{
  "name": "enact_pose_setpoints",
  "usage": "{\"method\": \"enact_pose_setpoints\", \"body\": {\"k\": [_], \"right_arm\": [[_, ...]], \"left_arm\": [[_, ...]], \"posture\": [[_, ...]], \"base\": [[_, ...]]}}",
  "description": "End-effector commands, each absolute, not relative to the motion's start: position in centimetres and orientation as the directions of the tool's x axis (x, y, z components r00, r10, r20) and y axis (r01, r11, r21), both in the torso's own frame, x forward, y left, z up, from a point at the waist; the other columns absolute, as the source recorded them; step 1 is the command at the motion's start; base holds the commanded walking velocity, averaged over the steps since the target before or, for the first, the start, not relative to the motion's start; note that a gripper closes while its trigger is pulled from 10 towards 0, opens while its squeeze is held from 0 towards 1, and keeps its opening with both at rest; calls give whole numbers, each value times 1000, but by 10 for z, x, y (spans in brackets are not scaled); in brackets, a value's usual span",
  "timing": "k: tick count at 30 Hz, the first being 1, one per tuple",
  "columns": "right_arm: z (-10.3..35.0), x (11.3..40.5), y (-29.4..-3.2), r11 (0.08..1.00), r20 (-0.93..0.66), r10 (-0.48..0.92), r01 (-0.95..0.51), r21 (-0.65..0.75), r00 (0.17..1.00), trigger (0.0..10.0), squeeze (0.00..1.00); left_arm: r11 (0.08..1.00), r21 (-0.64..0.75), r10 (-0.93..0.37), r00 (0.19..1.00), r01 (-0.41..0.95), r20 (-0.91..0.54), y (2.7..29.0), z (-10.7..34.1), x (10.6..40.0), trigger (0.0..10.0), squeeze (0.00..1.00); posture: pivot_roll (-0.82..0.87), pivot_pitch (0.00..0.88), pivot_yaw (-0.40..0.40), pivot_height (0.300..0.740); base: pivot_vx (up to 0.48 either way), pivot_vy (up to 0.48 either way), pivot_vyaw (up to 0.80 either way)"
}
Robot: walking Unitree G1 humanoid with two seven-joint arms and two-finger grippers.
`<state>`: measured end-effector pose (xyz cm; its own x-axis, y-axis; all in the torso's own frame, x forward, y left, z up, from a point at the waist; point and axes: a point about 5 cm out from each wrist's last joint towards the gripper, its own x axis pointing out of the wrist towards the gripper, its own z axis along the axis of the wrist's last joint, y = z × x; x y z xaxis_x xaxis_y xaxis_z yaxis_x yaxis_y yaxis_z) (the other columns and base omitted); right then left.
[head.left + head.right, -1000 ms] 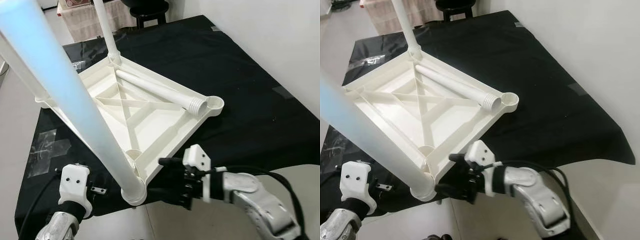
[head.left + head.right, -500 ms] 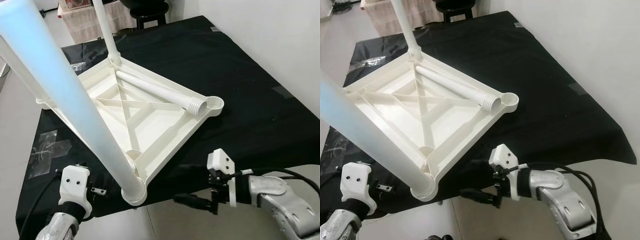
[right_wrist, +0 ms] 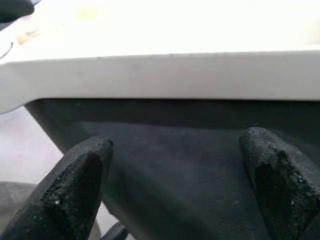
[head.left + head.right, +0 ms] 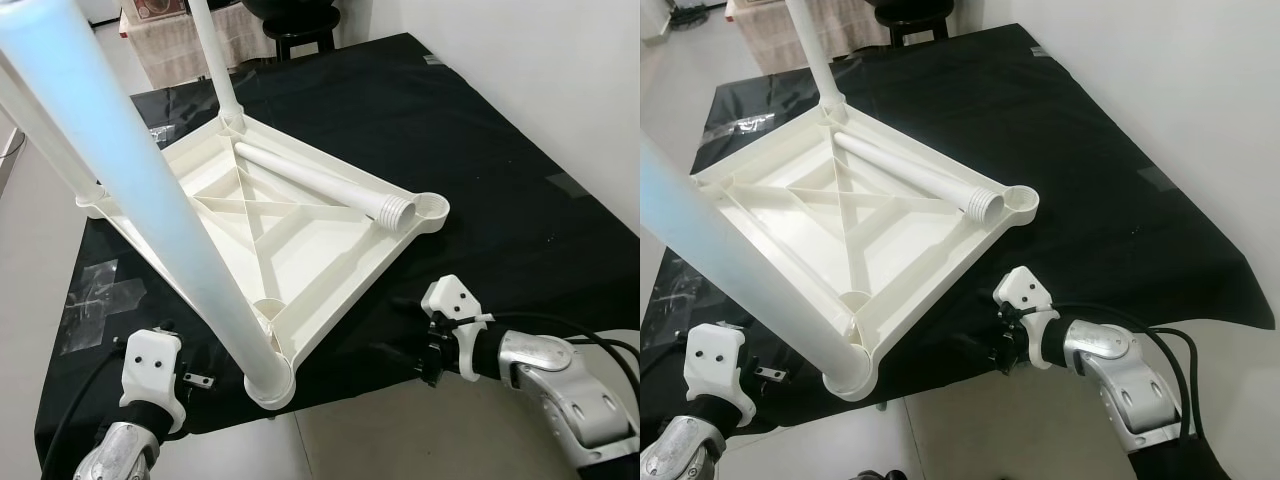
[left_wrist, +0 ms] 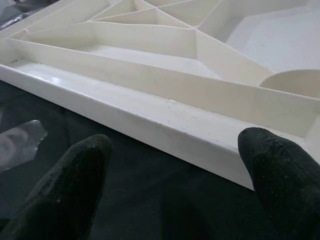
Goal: Building children table
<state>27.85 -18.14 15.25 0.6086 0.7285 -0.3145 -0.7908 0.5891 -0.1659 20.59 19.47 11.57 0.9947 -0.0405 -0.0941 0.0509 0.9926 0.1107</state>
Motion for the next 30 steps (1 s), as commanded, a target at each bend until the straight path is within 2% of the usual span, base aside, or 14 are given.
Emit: {"method": "enact_pose_setpoints", "body": {"k": [1, 4, 6, 8, 12, 16, 20, 25, 30], "right_arm": [[152, 279, -180, 587, -310, 728, -789, -181, 612, 10000, 0], [154, 287, -181, 623, -278, 692, -745, -236, 667, 10000, 0], [154, 287, -181, 623, -278, 692, -745, -236, 667, 10000, 0], [158, 297, -179, 674, -221, 637, -673, -303, 738, 10000, 0], [158, 304, -177, 697, -197, 610, -638, -327, 768, 10000, 0], [154, 308, -171, 681, -225, 619, -657, -323, 753, 10000, 0], [160, 322, -164, 717, -164, 626, -646, -262, 762, 10000, 0], [164, 323, -157, 670, -129, 685, -690, -274, 717, 10000, 0], [177, 319, -143, 555, -105, 788, -774, -306, 607, 10000, 0]], "left_arm": [[990, 140, 34, 979, -5, -202, 207, 96, 199, 10000, 0], [988, 151, 75, 974, -42, -215, 212, 93, 198, 10000, 0], [988, 151, 75, 974, -42, -215, 212, 93, 198, 10000, 0], [982, 157, 137, 963, -101, -233, 220, 88, 196, 10000, 0], [978, 156, 175, 953, -139, -247, 225, 85, 195, 10000, 0], [976, 152, 193, 951, -159, -241, 228, 84, 197, 10000, 0], [976, 140, 198, 953, -170, -227, 226, 85, 200, 10000, 0], [980, 114, 187, 959, -166, -214, 219, 86, 199, 10000, 0], [988, 109, 133, 971, -113, -198, 207, 87, 197, 10000, 0]], "posture": [[26, 184, 78, 740], [31, 177, 70, 740], [31, 177, 70, 740], [37, 168, 66, 740], [46, 156, 61, 740], [55, 140, 53, 740], [58, 128, 36, 740], [61, 124, 28, 740], [64, 123, 20, 740]], "base": [[0, 0, 0], [0, 0, 0], [0, 0, 0], [0, 0, 0], [0, 0, 0], [0, 0, 0], [0, 0, 0], [0, 0, 0], [0, 0, 597]]}}
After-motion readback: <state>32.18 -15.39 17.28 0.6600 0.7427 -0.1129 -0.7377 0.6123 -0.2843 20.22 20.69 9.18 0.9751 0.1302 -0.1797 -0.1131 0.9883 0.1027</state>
